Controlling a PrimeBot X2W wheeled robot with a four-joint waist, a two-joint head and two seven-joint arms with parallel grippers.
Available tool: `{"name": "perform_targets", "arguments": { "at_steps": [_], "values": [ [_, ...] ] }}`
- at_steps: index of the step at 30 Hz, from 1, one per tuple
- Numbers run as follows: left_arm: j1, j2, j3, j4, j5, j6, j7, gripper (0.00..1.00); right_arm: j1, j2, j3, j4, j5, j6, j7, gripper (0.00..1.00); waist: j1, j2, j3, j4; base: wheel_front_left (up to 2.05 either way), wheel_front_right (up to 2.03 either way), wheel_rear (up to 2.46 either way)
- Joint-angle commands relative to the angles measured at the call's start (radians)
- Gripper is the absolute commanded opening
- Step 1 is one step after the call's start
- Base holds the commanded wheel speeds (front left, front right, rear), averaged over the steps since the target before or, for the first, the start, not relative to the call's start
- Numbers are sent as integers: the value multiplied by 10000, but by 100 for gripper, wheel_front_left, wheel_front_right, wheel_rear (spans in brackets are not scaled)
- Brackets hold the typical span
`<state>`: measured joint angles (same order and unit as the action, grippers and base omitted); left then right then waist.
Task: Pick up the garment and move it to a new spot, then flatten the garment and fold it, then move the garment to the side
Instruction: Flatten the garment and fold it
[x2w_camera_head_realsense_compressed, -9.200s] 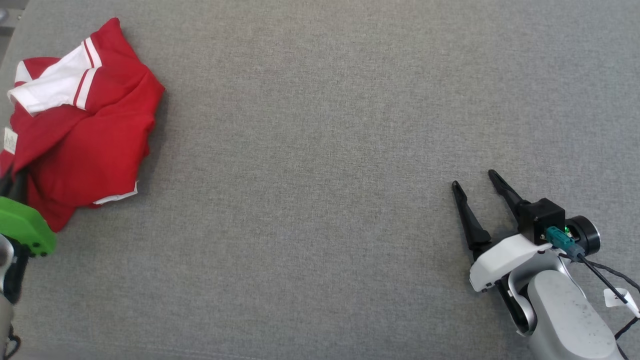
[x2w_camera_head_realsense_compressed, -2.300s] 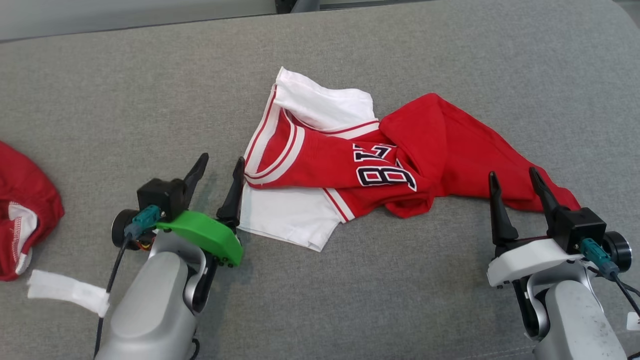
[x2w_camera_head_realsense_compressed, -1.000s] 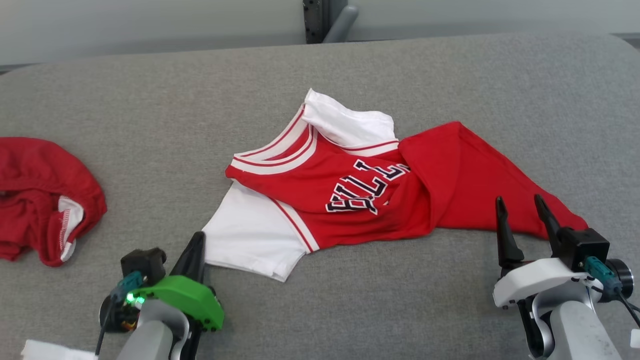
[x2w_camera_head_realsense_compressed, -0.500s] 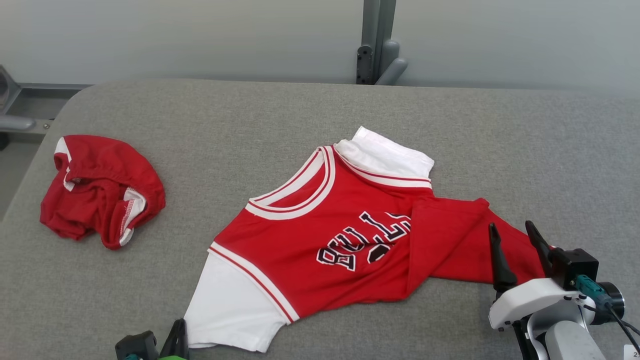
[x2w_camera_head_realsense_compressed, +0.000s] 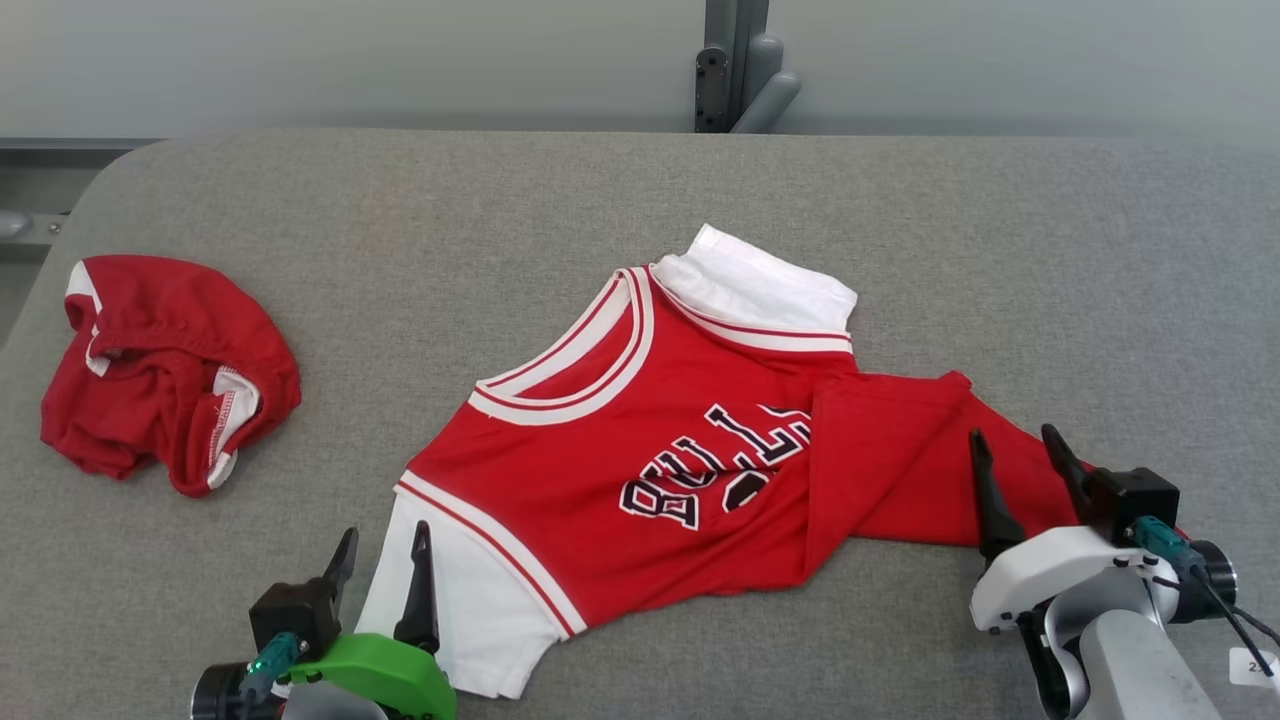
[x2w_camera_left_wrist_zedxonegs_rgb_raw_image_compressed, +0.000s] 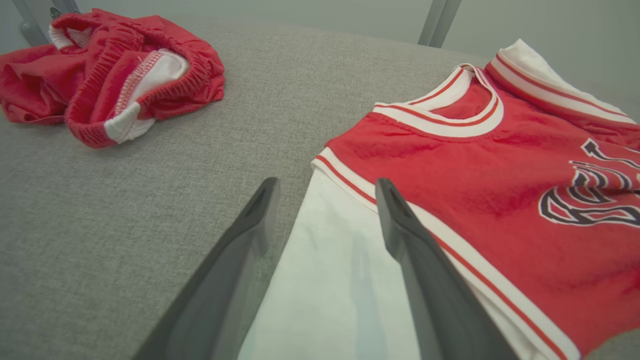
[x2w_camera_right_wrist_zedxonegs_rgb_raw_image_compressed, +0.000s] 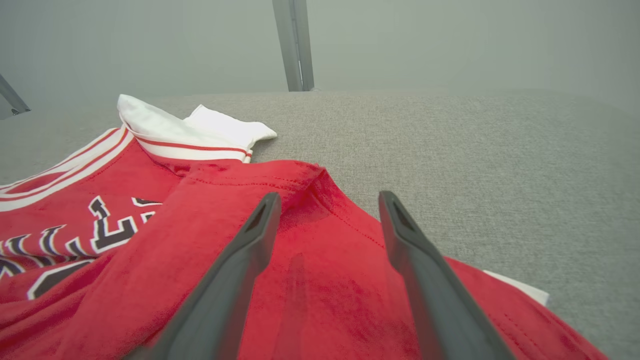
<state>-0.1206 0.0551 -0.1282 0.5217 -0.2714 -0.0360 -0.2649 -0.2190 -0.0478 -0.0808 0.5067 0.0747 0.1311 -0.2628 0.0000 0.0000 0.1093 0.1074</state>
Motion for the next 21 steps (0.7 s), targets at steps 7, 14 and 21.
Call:
{"name": "perform_targets", "arguments": {
  "at_steps": [7,14,21],
  "values": [
    [-163,-30,53,-183,205,-202,9,100,-23,-157,-801,393,-570,-7,-29,100,0,0,251,-68,0,0,0],
    [-15,-37,-92,-239,-41,-194,9,100,640,-411,-1193,-202,-472,-7,-29,100,0,0,213,-300,0,0,0],
    [58,-32,-225,-125,-105,-187,9,100,1077,-460,-1494,28,-248,-7,-27,100,0,0,74,-605,0,0,0]
  ]
}}
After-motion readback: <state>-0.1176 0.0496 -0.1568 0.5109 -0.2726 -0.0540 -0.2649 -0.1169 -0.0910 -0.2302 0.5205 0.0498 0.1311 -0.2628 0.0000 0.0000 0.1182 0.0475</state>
